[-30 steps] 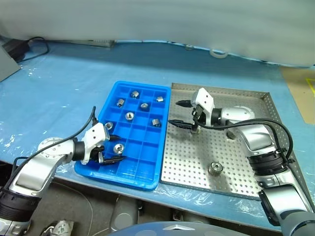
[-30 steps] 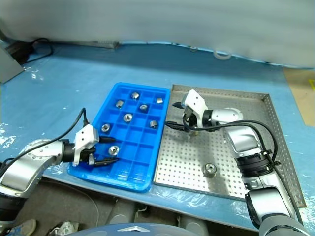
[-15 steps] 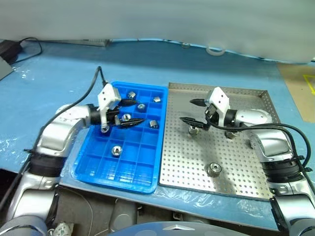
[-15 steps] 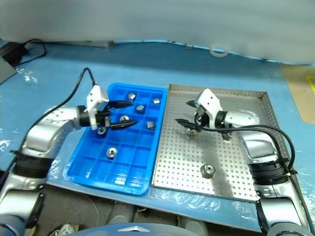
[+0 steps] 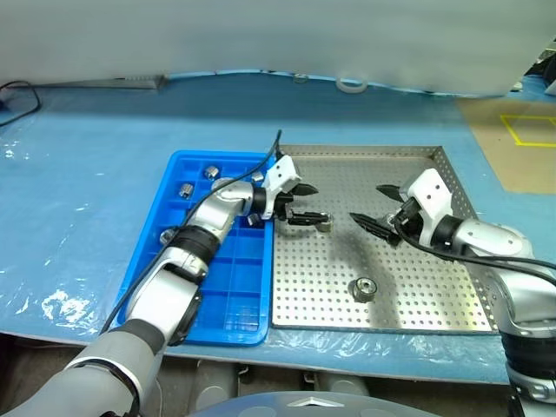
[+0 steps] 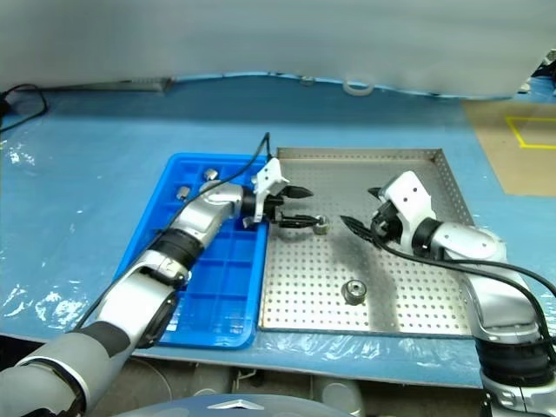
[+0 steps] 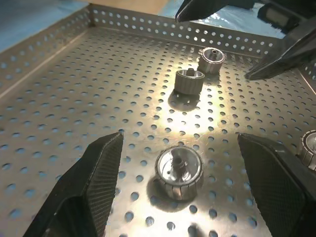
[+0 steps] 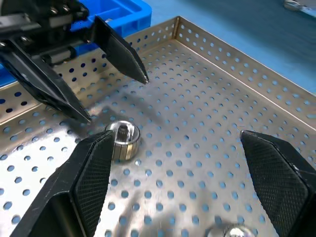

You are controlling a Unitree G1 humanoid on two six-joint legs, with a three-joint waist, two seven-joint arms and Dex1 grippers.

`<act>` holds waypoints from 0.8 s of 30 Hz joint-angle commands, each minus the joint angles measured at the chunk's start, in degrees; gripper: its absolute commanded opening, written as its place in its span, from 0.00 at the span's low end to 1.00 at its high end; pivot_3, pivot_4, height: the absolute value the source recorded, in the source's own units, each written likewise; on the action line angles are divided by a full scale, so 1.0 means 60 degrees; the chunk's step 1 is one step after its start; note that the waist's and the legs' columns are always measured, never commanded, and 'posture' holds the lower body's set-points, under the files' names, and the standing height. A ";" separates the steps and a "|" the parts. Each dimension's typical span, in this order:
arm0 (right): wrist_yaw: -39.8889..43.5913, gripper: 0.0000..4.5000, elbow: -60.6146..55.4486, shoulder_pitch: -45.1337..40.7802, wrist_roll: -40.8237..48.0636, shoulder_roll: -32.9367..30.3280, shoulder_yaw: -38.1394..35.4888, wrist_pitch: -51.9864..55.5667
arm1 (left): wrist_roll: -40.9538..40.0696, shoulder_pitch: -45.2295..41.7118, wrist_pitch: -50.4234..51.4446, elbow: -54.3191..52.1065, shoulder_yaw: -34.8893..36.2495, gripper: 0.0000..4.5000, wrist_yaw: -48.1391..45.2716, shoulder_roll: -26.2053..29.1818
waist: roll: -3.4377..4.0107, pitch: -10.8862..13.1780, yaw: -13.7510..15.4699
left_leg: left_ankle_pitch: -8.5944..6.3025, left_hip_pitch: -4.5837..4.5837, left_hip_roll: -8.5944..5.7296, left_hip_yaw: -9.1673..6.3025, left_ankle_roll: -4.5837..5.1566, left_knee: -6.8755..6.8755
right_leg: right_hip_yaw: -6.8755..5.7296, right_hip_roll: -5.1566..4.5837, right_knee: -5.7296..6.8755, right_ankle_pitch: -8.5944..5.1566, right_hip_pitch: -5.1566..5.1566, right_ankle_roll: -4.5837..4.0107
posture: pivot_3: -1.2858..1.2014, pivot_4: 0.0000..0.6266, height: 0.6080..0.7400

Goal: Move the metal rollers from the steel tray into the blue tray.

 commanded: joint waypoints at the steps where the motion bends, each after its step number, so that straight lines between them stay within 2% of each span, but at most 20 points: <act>1: -0.0383 0.95 -0.0846 0.0282 0.0195 -0.0049 -0.0467 0.0251 | 0.0619 -0.0613 -0.0744 0.1221 0.0043 0.87 0.0599 -0.0305 | 0.0001 0.0000 -0.0101 | -0.0002 0.0003 0.0000 0.0000 0.0004 0.0001 | 0.0000 0.0000 -0.0006 0.0000 0.0006 0.0000 | 0.30 0.24 1.00; 8: -0.0915 0.95 -0.1285 0.0478 0.0355 0.0041 -0.0472 0.0561 | 0.1737 -0.1137 -0.0803 0.2972 -0.0149 0.87 0.1522 -0.0901 | 0.0001 -0.0004 -0.0347 | -0.0012 0.0007 -0.0002 0.0000 0.0023 0.0012 | 0.0001 0.0000 -0.0027 0.0000 0.0025 0.0001 | 0.29 0.24 1.00; 20: -0.1282 0.95 -0.1326 0.0431 0.0450 0.0007 -0.0280 0.0617 | 0.2667 -0.1225 -0.0572 0.3529 -0.0104 0.87 0.1691 -0.1132 | 0.0023 -0.0024 -0.0379 | -0.0034 0.0047 -0.0006 0.0001 0.0058 0.0013 | 0.0000 -0.0006 -0.0098 0.0009 0.0096 0.0015 | 0.29 0.24 1.00; 24: -0.1292 0.95 -0.1350 0.0485 0.0483 0.0000 -0.0291 0.0618 | 0.2734 -0.1151 -0.0679 0.3430 -0.0053 0.66 0.1346 -0.1072 | 0.0025 -0.0025 -0.0409 | -0.0041 0.0058 -0.0006 0.0003 0.0068 0.0012 | 0.0000 -0.0006 -0.0120 0.0010 0.0116 0.0017 | 0.29 0.24 1.00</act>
